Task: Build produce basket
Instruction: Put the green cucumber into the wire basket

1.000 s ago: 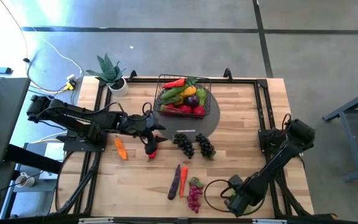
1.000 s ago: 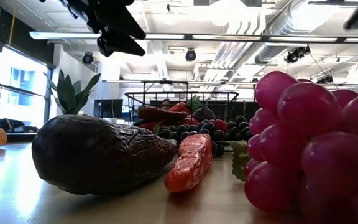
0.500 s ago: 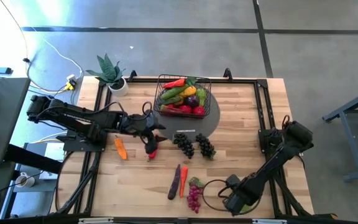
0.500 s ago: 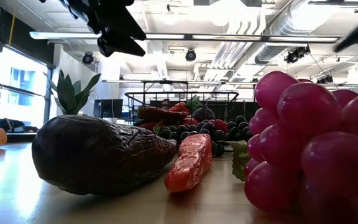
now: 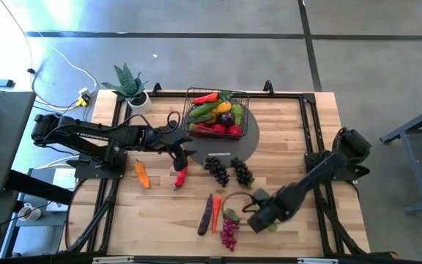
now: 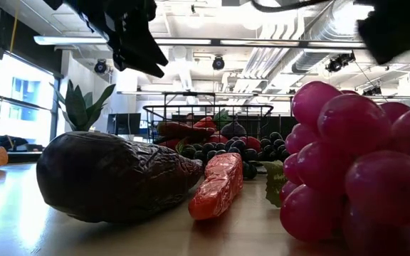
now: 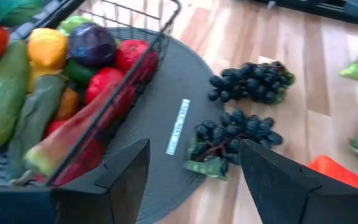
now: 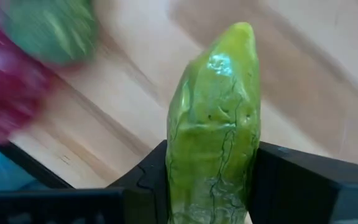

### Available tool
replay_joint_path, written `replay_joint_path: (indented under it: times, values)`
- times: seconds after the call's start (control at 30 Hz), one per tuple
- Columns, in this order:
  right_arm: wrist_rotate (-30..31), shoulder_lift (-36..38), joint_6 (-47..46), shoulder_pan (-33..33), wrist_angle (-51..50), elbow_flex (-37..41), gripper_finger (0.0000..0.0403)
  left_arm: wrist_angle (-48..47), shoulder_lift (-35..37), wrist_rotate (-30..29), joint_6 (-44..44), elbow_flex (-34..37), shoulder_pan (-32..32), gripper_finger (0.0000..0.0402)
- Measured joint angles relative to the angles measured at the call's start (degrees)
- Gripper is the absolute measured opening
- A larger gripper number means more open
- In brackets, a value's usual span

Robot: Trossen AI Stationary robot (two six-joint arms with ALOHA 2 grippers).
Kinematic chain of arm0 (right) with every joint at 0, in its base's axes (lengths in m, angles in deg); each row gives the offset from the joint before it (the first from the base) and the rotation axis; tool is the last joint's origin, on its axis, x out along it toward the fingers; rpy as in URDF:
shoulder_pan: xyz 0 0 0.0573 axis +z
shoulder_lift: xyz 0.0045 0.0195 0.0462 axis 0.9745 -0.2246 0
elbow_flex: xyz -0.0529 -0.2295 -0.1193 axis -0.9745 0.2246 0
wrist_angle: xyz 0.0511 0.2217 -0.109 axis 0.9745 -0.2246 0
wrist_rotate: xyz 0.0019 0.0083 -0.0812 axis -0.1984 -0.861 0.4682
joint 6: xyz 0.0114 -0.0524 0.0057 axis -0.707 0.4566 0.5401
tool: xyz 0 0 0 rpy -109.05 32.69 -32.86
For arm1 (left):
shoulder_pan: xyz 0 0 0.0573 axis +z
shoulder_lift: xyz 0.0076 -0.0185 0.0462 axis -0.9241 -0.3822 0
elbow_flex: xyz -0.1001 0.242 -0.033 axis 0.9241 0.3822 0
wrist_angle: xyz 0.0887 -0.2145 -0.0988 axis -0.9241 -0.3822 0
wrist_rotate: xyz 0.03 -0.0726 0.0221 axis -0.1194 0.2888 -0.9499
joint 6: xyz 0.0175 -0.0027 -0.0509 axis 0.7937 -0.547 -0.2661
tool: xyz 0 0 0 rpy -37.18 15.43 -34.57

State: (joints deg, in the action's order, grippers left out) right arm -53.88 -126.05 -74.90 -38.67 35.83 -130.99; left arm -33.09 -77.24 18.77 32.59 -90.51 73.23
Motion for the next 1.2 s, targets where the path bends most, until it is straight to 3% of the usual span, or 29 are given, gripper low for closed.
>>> replay_joint_path:
  times: [0.4, 0.67, 1.2]
  values:
    - [1.1, 7.6, 24.2, -18.0, 0.8, 0.0, 0.0116, -2.9, 0.0, 0.2, 1.5, 0.0, 7.2, 0.0236]
    - [1.0, 11.4, 37.6, -30.8, 9.4, 0.0, 0.0116, -3.3, 0.0, 0.2, 3.6, 0.0, 12.6, 0.0236]
    - [3.6, 11.4, 49.1, -50.6, 32.5, 0.0, 0.0116, -0.2, 0.0, 0.2, 4.1, 0.0, 20.3, 0.0236]
